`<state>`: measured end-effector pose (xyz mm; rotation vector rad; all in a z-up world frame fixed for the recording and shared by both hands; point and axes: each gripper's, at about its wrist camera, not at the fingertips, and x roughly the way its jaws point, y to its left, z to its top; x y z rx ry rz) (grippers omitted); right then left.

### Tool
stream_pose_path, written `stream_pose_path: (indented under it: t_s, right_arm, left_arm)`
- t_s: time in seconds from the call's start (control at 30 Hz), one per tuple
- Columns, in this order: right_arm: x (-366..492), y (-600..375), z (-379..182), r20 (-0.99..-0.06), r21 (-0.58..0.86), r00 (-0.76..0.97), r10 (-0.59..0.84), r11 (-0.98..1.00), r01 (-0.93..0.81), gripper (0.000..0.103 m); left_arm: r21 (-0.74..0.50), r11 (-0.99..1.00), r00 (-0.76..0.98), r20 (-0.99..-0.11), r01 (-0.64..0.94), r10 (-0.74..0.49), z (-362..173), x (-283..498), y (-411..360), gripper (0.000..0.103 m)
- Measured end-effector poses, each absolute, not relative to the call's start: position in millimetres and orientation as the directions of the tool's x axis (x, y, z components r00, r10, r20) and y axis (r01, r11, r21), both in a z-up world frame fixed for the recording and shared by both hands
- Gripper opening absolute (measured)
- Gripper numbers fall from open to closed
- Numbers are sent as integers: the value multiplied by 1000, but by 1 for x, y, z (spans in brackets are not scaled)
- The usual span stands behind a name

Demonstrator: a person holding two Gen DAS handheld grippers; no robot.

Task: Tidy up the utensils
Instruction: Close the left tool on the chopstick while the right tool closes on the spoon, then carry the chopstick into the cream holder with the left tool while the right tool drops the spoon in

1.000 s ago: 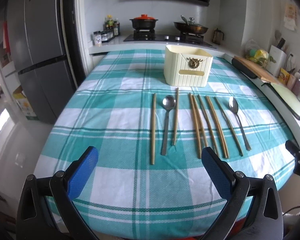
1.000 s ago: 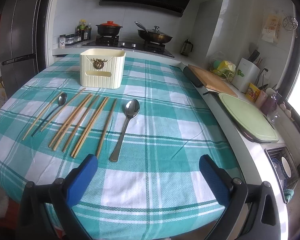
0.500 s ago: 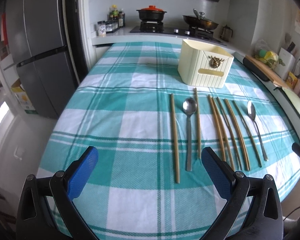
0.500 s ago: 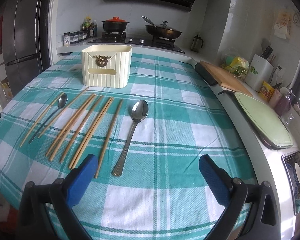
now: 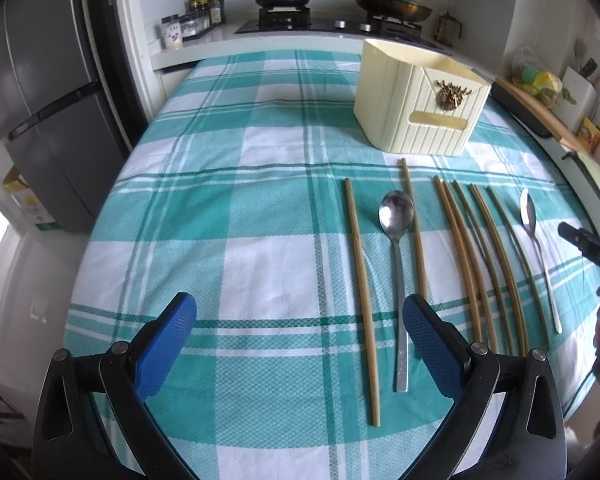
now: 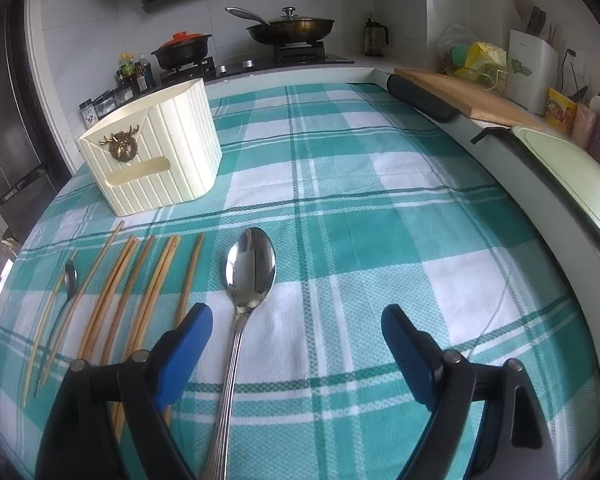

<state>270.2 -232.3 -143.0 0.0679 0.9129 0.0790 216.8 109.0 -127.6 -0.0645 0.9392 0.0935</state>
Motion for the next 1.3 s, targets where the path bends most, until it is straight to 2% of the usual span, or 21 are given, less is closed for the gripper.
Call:
stream_pose_path:
  t_s: [0.07, 0.4, 0.6, 0.7, 0.73, 0.77, 0.8, 0.83, 0.87, 0.9, 0.93, 0.97, 1.03, 1.17, 1.3]
  right_arm:
    - [284, -222, -153, -803, 98, 586, 109, 994, -51, 82]
    - [304, -189, -177, -830, -6, 557, 33, 998, -69, 81]
    - [309, -190, -177, -829, -15, 559, 24, 998, -66, 80]
    - [312, -189, -176, -824, -19, 566, 24, 997, -70, 70]
    - [314, -189, -175, -822, -18, 569, 24, 998, -68, 62]
    - [315, -189, -175, -820, -16, 572, 24, 998, -64, 54]
    - [317, -190, -174, -818, -8, 575, 29, 998, -61, 50]
    - [318, -190, -174, -816, -3, 578, 29, 998, -55, 42]
    - [318, -192, -174, -815, 6, 579, 34, 999, -49, 42]
    - [318, -193, -174, -813, 16, 581, 40, 999, -46, 42]
    - [318, -195, -173, -810, 27, 584, 49, 999, -46, 42]
    - [317, -197, -172, -804, 44, 591, 63, 998, -47, 42]
    - [314, -201, -166, -783, 73, 616, 89, 996, -51, 42]
    - [301, -203, -145, -729, 107, 671, 137, 990, -86, 42]
    - [284, -203, -117, -671, 118, 720, 178, 984, -133, 42]
  left_arm:
    - [-13, 994, 574, -817, -109, 52, -132, 225, 110, 102]
    - [10, 995, 516, -854, -98, 59, -154, 276, 102, 102]
    - [112, 992, 475, -871, -63, 128, -180, 306, 87, 102]
    - [128, 990, 461, -876, -66, 144, -187, 318, 88, 99]
    - [120, 990, 462, -876, -70, 139, -187, 322, 89, 97]
    - [112, 991, 458, -879, -71, 132, -187, 325, 90, 91]
    - [95, 993, 454, -883, -70, 117, -186, 329, 91, 87]
    - [67, 995, 449, -889, -69, 91, -185, 331, 91, 77]
    - [34, 997, 443, -894, -66, 60, -184, 332, 92, 65]
    - [16, 998, 443, -895, -64, 43, -183, 333, 91, 59]
    - [26, 998, 450, -892, -56, 48, -182, 333, 89, 44]
    - [35, 998, 458, -888, -43, 51, -181, 333, 85, 24]
    - [67, 997, 468, -880, -48, 81, -179, 331, 82, 8]
    - [2, 996, 501, -864, -91, 48, -167, 323, 93, 5]
    - [-35, 992, 593, -804, -119, 42, -131, 303, 101, 5]
